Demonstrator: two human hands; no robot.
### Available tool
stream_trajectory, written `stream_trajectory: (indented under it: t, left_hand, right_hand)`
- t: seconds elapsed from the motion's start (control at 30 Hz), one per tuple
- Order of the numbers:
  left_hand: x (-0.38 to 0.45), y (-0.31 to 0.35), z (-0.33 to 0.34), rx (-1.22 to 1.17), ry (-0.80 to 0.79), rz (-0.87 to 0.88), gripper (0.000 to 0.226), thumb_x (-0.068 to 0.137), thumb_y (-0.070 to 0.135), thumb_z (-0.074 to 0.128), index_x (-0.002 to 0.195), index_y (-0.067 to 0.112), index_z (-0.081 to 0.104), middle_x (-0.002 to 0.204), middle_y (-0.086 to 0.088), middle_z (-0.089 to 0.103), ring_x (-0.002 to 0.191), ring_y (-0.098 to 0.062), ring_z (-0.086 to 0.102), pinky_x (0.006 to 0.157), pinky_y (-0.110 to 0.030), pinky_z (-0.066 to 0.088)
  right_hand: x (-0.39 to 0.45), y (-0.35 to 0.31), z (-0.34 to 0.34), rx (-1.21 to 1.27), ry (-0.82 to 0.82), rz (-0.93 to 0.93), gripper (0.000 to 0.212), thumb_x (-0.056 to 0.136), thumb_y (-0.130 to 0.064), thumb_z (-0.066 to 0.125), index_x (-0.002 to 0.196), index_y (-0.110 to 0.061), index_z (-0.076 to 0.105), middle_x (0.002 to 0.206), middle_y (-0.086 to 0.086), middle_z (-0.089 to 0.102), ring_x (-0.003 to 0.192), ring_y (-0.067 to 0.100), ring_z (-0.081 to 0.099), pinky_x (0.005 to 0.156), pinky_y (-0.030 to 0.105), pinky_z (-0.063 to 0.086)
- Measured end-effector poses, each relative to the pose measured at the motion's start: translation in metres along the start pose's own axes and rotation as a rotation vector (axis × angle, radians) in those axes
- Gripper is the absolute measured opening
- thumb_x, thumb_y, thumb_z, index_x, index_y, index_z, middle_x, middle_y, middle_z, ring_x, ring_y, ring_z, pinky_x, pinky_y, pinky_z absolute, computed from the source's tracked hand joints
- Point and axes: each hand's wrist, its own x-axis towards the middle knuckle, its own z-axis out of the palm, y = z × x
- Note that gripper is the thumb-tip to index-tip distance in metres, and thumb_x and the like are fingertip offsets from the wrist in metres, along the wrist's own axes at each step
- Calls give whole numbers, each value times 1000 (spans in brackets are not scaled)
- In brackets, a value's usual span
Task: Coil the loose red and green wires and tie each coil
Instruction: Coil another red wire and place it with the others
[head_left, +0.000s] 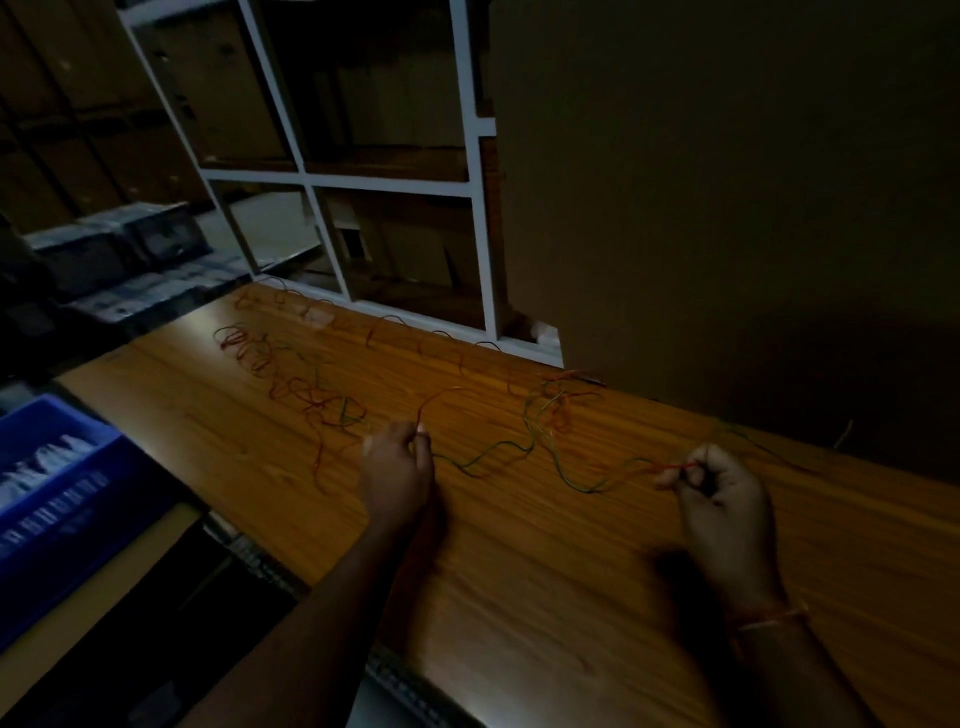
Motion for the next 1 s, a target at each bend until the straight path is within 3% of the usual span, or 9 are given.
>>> stream_trajectory:
  t: [0.13,0.23,0.33,0.4,0.47,0.63,0.8,0.9,1.0]
  left_hand:
    - [-24,-5,-8,118,-63,-5,36,107,42,38,89,23,62,79,0,57,88,-21,52,71,-33,35]
    - [-38,2,-14,87,-367,-73,35,108,40,40,82,23,57,76,0,60,75,-23,62,60,-30,34]
    - [-58,19,-25,21,-727,-97,40,108,43,41,88,16,63,84,-7,63,82,-26,63,74,-32,48]
    - [-78,39,-31,5,-895,-68,50,108,44,41,92,3,66,82,-11,61,73,-19,56,71,-31,43]
    - [-96,56,-30,-1,-966,-35,58,107,49,41,81,3,63,74,-9,55,63,-16,50,62,-30,36]
    - [-109,56,-34,123,-781,-49,66,106,57,37,76,3,59,71,-11,51,63,-20,50,62,-36,42]
    - [-89,24,-64,248,-583,-129,33,105,42,50,92,15,66,87,-6,68,71,-14,59,57,-26,40]
    - [-73,5,-79,196,-356,-188,23,101,33,55,93,14,65,84,-3,68,72,-16,64,65,-36,55]
    - [-57,-3,-84,142,-271,-192,19,100,31,57,99,13,63,78,0,65,65,-13,61,56,-31,49]
  right_hand:
    - [-11,15,12,-30,-80,124,34,95,2,51,76,-25,58,72,-1,65,69,19,61,71,43,48]
    - [-17,20,20,-23,-123,182,31,95,-3,53,82,-30,60,80,-2,69,71,19,56,70,40,45]
    - [-20,21,27,-42,-138,224,20,92,-13,58,83,-30,62,74,-9,67,72,21,56,69,40,45]
    - [-25,21,31,-57,-178,242,9,86,-33,59,80,-27,64,67,-9,64,70,24,58,68,43,48]
    - [-30,27,37,-60,-238,301,28,79,-51,58,80,-24,65,68,-3,66,71,31,63,71,51,54]
    - [-42,24,52,-113,-379,301,30,95,-42,63,78,-17,66,72,2,71,74,29,69,75,50,56]
    - [-48,21,64,-186,-421,258,29,99,-37,61,82,-14,66,77,2,70,76,23,66,74,40,52]
    - [-45,28,70,-252,-434,222,19,102,-34,58,92,-19,65,86,1,68,84,20,64,72,32,46]
    - [-40,34,78,-337,-430,168,18,102,-25,55,103,-17,72,94,4,73,90,24,68,75,33,49]
